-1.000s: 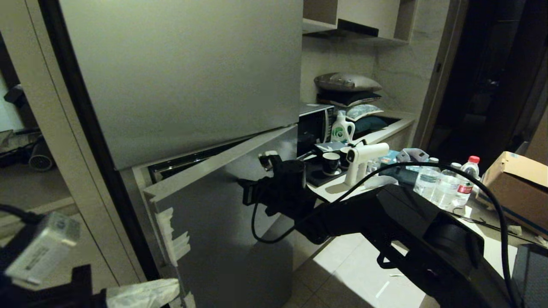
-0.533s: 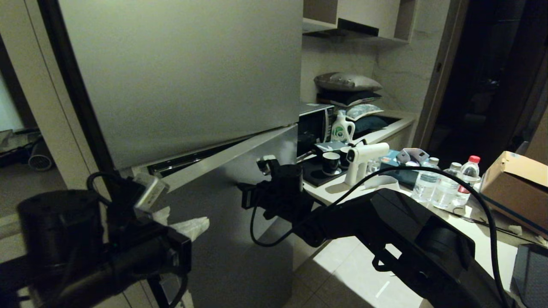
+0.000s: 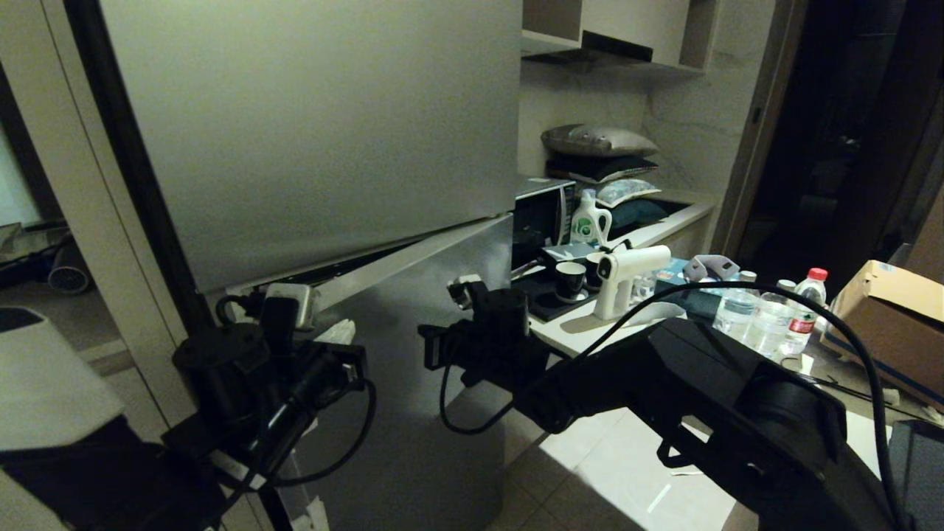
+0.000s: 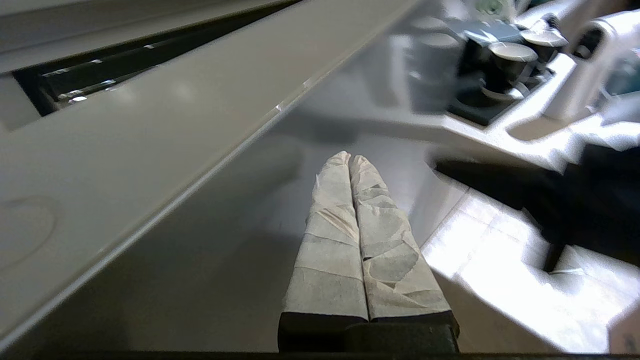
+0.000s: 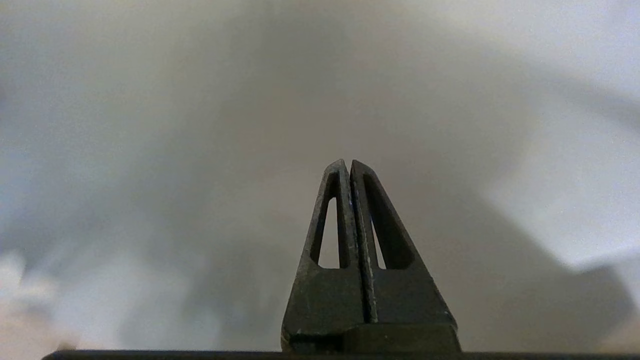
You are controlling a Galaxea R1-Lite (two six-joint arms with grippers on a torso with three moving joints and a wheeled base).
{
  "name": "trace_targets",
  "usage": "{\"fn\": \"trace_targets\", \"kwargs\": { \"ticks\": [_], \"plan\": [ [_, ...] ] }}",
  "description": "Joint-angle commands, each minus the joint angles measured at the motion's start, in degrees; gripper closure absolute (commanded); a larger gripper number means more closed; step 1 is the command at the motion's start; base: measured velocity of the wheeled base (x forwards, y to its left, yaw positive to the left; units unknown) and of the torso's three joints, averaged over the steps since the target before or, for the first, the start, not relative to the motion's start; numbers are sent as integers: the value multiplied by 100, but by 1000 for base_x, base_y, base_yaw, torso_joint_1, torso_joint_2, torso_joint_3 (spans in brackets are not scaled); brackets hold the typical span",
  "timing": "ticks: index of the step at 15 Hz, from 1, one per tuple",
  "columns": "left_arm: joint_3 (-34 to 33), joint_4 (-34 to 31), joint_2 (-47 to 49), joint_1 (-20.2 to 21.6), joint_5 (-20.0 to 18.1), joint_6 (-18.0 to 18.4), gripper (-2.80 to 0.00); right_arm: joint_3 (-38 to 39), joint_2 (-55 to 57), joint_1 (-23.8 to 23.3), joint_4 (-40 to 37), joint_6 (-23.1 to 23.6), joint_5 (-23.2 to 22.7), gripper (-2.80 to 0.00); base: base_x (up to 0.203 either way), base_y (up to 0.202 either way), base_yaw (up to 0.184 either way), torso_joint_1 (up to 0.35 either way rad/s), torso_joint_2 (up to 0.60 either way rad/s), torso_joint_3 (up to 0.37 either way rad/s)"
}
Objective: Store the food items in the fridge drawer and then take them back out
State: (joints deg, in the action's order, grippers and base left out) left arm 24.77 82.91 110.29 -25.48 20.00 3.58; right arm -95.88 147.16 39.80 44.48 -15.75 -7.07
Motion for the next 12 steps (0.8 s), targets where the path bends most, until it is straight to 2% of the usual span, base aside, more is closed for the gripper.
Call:
{"fn": "trace_targets", "kwargs": {
  "ticks": [1,7,10,12],
  "plan": [
    [206,57,177,98,157,-15,0,968,-746,1,230,7,-5,0,0,0,0,0,0,0],
    [313,49,368,599,148,-12,0,3952,-3124,-1,514,26,74,0,0,0,0,0,0,0],
    [670,64,698,983,127,0,0,5409,-4749,-35,532,31,316,0,0,0,0,0,0,0],
    [859,67,783,1046,144,-11,0,6198,-5625,-103,529,35,566,0,0,0,0,0,0,0]
  ]
}}
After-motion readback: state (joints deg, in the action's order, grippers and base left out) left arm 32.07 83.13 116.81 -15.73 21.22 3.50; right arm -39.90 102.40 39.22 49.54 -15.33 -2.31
